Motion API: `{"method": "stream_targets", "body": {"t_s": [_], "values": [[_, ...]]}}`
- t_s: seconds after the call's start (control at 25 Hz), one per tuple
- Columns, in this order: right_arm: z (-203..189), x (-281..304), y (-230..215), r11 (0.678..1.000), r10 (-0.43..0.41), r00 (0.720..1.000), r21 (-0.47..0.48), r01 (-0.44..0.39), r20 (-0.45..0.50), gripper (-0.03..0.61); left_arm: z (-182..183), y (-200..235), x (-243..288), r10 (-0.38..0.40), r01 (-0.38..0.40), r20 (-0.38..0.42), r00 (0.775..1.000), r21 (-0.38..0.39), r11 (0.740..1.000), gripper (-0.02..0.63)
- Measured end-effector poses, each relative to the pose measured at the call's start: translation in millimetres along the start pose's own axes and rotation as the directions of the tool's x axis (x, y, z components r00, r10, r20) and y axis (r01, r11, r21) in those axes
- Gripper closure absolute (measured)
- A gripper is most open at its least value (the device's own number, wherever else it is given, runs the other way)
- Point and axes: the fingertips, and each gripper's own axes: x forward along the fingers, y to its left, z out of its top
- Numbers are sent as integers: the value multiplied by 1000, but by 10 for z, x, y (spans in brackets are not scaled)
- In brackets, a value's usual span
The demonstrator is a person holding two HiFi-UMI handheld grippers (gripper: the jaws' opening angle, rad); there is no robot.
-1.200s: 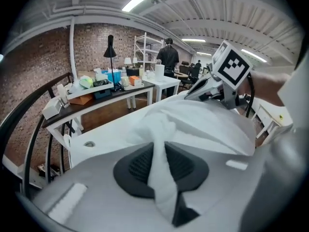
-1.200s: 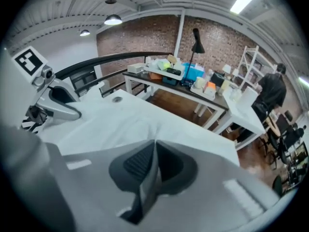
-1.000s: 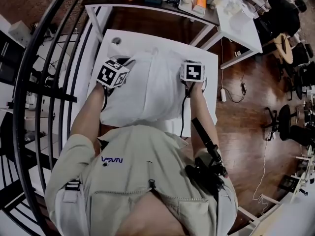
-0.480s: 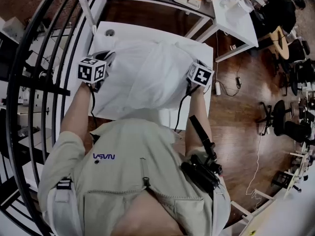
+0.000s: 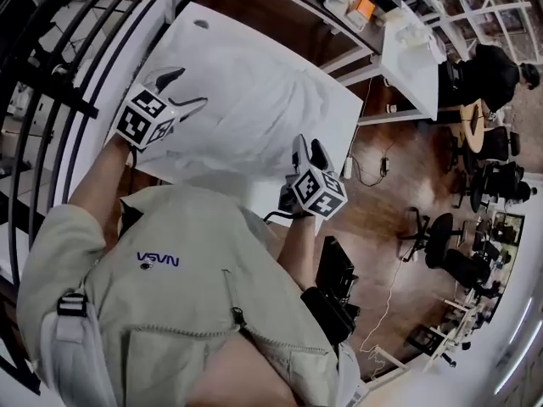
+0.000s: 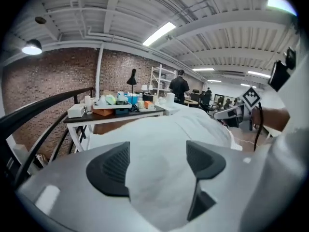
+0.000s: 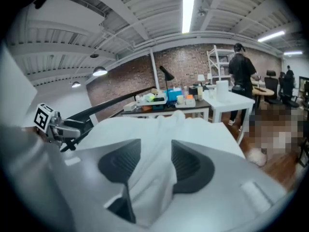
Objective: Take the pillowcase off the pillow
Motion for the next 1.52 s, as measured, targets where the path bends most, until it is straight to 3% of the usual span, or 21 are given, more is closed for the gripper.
{"method": "stream_targets", "body": {"t_s": [0.16, 0.28, 0.32, 0.36, 0.4, 0.44, 0.48, 0.52, 0.64, 0.84, 1.0, 1.12, 1.24, 1.36, 1.52], "values": [[-587, -78, 256, 1000, 5, 994, 6, -4, -113, 364, -548, -297, 83, -25, 23, -134, 991, -17, 1000, 232], [-826, -11, 303, 996, -75, 985, -50, 68, -154, 347, -715, -344, 105, -18, 20, -176, 984, 10, 1000, 236], [-821, -8, 315, 991, -109, 982, -94, 95, -156, 370, -725, -341, 94, -10, 17, -187, 982, 36, 999, 255], [-791, -20, 326, 983, -140, 978, -138, 119, -154, 455, -720, -321, 81, 4, 9, -191, 982, 67, 998, 312], [-758, -37, 342, 977, -161, 975, -166, 136, -150, 524, -701, -284, 67, 22, -4, -186, 982, 98, 995, 420], [-733, -53, 360, 974, -172, 974, -172, 146, -145, 558, -669, -242, 44, 36, -15, -174, 984, 122, 992, 522], [-720, -68, 367, 974, -178, 974, -166, 154, -138, 563, -629, -207, 13, 42, -21, -161, 986, 135, 991, 582], [-714, -85, 354, 974, -185, 974, -159, 163, -131, 565, -583, -182, -27, 45, -25, -146, 988, 140, 990, 597], [-736, -194, 191, 965, -234, 966, -148, 217, -111, 565, -428, -71, -176, 76, -67, -73, 994, 119, 991, 600], [-736, -407, -263, 927, -351, 934, -166, 336, -68, 566, -164, 240, -426, 139, -140, 79, 987, 0, 990, 601], [-627, -547, -521, 912, -391, 918, -161, 377, -66, 566, -121, 336, -583, 147, -145, 78, 986, -37, 989, 601], [-634, -542, -578, 917, -390, 917, -128, 378, -83, 566, -348, 394, -570, 166, -163, 36, 985, -82, 983, 601], [-851, -502, -533, 931, -364, 921, -94, 354, -137, 566, -695, 326, -459, 152, -153, -22, 988, -125, 980, 601], [-975, -463, -435, 962, -271, 947, -68, 263, -174, 551, -802, 146, -308, 117, -121, -47, 992, -81, 989, 586], [-565, -585, -198, 994, -110, 993, 15, 110, -50, 463, -585, 17, -372, 120, -119, -60, 991, 25, 993, 444]]}}
